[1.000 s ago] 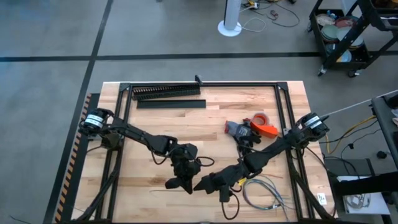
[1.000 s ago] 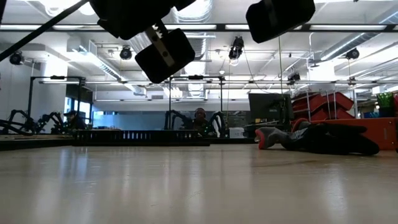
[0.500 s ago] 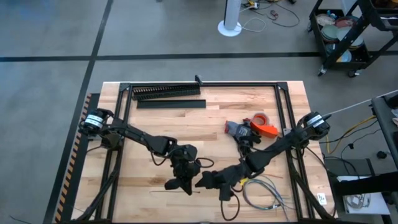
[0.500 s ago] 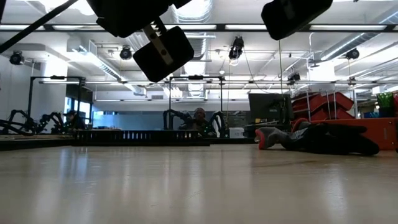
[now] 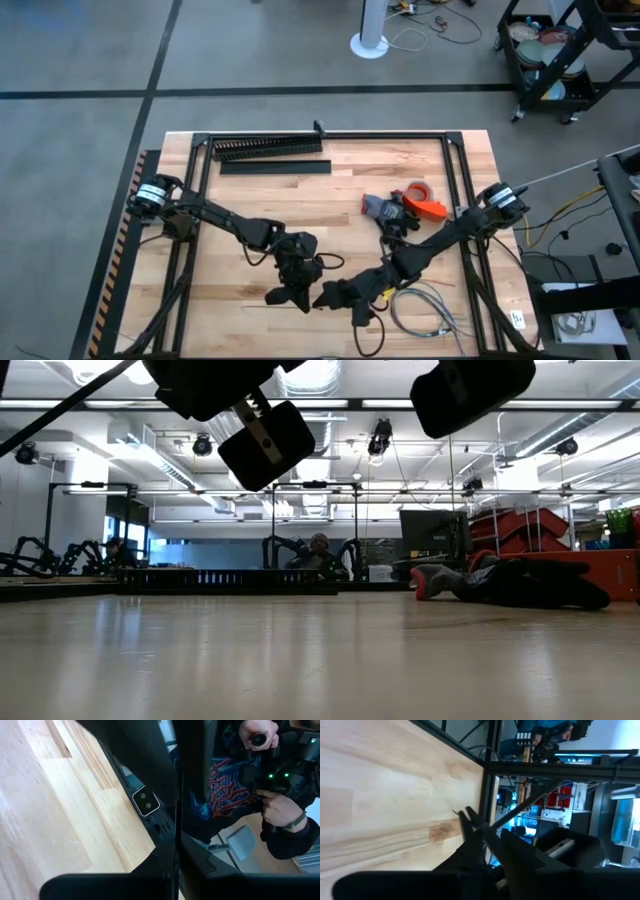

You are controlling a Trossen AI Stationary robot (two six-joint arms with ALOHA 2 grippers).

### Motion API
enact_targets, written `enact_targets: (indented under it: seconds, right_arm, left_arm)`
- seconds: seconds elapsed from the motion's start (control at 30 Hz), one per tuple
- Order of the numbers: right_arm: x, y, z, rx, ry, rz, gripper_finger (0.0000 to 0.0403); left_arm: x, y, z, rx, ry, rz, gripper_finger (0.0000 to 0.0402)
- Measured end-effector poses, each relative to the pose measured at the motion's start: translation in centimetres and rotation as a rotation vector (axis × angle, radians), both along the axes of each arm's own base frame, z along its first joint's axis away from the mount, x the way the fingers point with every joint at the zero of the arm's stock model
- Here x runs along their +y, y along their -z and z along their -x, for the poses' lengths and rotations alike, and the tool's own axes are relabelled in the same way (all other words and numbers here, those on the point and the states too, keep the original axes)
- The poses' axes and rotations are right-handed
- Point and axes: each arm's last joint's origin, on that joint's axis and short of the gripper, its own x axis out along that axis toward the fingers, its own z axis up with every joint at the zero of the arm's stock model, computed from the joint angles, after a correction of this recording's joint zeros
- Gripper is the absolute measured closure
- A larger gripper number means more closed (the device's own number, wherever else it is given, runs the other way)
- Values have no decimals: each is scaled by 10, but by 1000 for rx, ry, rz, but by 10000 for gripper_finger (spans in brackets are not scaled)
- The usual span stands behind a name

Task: Ziptie cables
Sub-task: Wrap the black zip tie on the cable

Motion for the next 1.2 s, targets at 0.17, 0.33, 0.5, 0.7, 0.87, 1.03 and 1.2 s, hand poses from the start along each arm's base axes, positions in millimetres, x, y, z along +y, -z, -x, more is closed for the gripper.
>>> enact_targets:
  seconds: [0.17,0.33,0.5,0.7,0.87,1.03,1.2]
  right_arm:
    - [1,0,0,0,-15,-10,373]
    - [1,-1,-2,16,-40,-24,370]
    - [4,5,-9,33,-43,-28,357]
    - [5,6,-9,44,-43,-22,354]
    - [4,9,-8,68,-40,-2,363]
    - [4,9,-8,63,-46,8,369]
    - [4,8,-8,62,-62,7,366]
  left_arm:
    - [0,0,0,-6,2,-3,401]
    - [0,0,0,-6,2,-3,401]
    - [0,1,1,8,3,-7,401]
    - [-2,2,1,12,7,-9,401]
    - [-3,2,2,15,10,-9,401]
    - [-3,2,2,16,10,-9,401]
    - [-3,2,2,16,10,-9,401]
